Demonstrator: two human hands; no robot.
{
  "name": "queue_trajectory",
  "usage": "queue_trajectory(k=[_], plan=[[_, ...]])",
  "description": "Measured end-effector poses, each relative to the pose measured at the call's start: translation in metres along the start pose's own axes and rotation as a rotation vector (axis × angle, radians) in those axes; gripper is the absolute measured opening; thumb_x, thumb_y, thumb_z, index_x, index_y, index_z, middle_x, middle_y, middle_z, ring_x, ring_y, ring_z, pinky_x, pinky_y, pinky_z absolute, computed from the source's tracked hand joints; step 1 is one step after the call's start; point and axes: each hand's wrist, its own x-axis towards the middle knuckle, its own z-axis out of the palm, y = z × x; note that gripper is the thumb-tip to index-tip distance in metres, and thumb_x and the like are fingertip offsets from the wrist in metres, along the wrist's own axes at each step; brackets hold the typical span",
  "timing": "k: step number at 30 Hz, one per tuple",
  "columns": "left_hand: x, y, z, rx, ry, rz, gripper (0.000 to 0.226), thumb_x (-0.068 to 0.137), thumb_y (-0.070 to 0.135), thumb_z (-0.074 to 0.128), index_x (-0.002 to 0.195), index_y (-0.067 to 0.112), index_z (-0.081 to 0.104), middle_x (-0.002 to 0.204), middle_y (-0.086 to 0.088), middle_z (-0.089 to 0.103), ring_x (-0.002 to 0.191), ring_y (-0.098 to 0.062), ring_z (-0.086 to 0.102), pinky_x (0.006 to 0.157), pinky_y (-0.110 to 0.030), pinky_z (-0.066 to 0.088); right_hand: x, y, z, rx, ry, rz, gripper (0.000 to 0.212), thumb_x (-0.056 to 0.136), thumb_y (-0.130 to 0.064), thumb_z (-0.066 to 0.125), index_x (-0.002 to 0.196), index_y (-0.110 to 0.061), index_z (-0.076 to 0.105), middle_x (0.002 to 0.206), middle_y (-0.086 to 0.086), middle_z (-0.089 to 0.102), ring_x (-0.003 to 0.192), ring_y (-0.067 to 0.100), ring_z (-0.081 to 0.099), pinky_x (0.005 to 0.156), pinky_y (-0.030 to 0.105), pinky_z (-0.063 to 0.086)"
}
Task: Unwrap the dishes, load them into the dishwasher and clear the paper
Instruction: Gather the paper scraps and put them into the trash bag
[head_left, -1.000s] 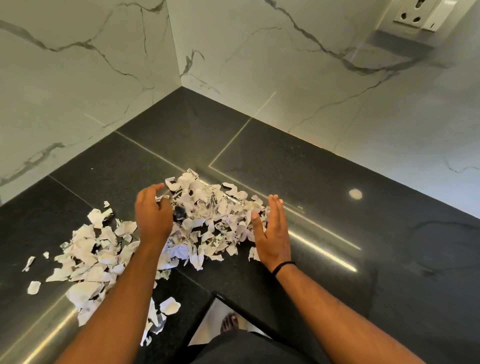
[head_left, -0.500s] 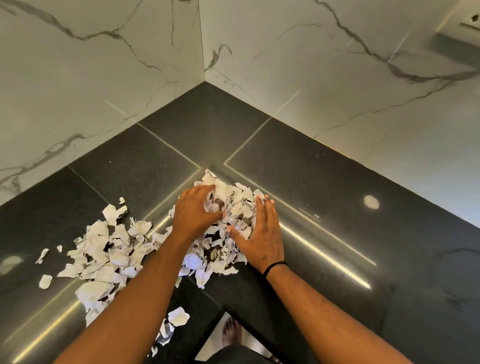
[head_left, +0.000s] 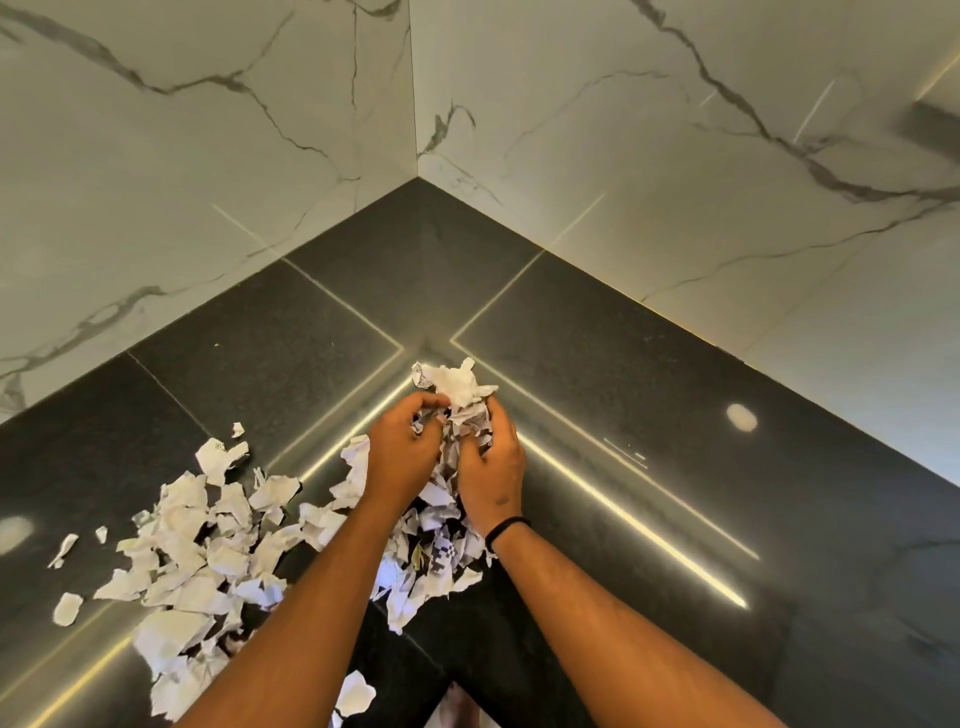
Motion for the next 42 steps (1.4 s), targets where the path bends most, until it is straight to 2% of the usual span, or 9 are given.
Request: queue_trajectory(k=[4,8,13,17,25,30,36,39,42], plan=[[0.006,0.002,0.007,-0.34,0.052,-0.198,0.028,0.095,0.006,0.056,0.116,0.02,0.067,0.112,-0.001,0.073,0.103,-0.017,0.07,0.088,-0.037,0.059,0.008,-0.013,0.008,0.34,0.022,0.236,0.048,0.087,-0.023,0.055,0.134,-0.026,0.061,0.128,-0.004,0.069,0.12,0.013,0.063,0.105,0.042,0.05],[0.005,0.025,0.01,-0.751,0.107,-0.382,0.028,0.103,0.007,0.049,0.126,0.01,0.064,0.115,-0.011,0.073,0.105,-0.025,0.071,0.082,-0.031,0.06,0.019,-0.029,0.003,0.681,0.051,0.302,0.033,0.094,-0.002,0.049,0.122,-0.004,0.068,0.111,0.014,0.074,0.105,0.031,0.07,0.089,0.042,0.057],[0.006,0.041,0.012,-1.137,0.118,-0.517,0.041,0.105,0.031,0.047,0.134,0.005,0.06,0.129,-0.023,0.065,0.123,-0.039,0.061,0.108,-0.053,0.046,0.023,-0.053,-0.008,0.827,0.081,0.28,0.028,0.101,-0.002,0.045,0.115,0.006,0.067,0.094,0.004,0.076,0.088,0.014,0.073,0.072,0.024,0.056],[0.003,0.066,0.01,-1.37,0.141,-0.553,0.045,0.106,0.036,0.04,0.135,0.005,0.055,0.133,-0.025,0.062,0.125,-0.04,0.06,0.107,-0.053,0.046,0.023,-0.063,-0.015,0.91,0.082,0.266,0.027,0.103,-0.007,0.045,0.109,-0.001,0.07,0.1,0.006,0.077,0.097,0.016,0.073,0.078,0.023,0.056],[-0.011,0.097,0.012,-1.566,0.197,-0.497,0.035,0.106,0.032,0.04,0.118,0.008,0.062,0.131,-0.024,0.063,0.116,-0.039,0.066,0.096,-0.051,0.056,0.02,-0.061,-0.018,1.041,0.082,0.251,0.046,0.087,-0.028,0.058,0.123,-0.001,0.068,0.127,0.019,0.067,0.125,0.035,0.06,0.113,0.053,0.041],[-0.024,0.111,0.01,-1.57,0.221,-0.503,0.051,0.106,0.033,0.038,0.142,-0.001,0.05,0.133,-0.024,0.062,0.119,-0.041,0.063,0.098,-0.052,0.053,0.015,-0.055,-0.02,1.068,0.088,0.275,0.055,0.081,-0.04,0.065,0.122,-0.003,0.069,0.128,0.021,0.066,0.125,0.038,0.06,0.112,0.056,0.04],[-0.032,0.119,0.005,-1.541,0.27,-0.505,0.045,0.104,0.03,0.043,0.134,0.001,0.059,0.131,-0.023,0.064,0.121,-0.04,0.063,0.103,-0.052,0.049,0.007,-0.06,-0.026,1.128,0.037,0.293,0.064,0.079,-0.042,0.067,0.126,0.001,0.065,0.131,0.026,0.062,0.126,0.043,0.057,0.113,0.059,0.039],[-0.037,0.13,0.002,-1.527,0.206,-0.514,0.037,0.101,0.026,0.048,0.105,0.003,0.077,0.113,-0.02,0.073,0.1,-0.034,0.073,0.087,-0.044,0.06,0.01,-0.058,-0.028,1.072,0.046,0.28,0.06,0.077,-0.043,0.069,0.121,-0.001,0.069,0.13,0.025,0.064,0.126,0.042,0.058,0.112,0.06,0.039],[-0.038,0.135,0.001,-1.55,0.173,-0.522,0.038,0.099,0.024,0.054,0.125,0.0,0.068,0.127,-0.022,0.067,0.116,-0.038,0.066,0.103,-0.049,0.051,0.012,-0.061,-0.029,1.076,0.034,0.282,0.061,0.078,-0.043,0.068,0.123,-0.002,0.068,0.131,0.024,0.063,0.127,0.042,0.057,0.112,0.059,0.039]])
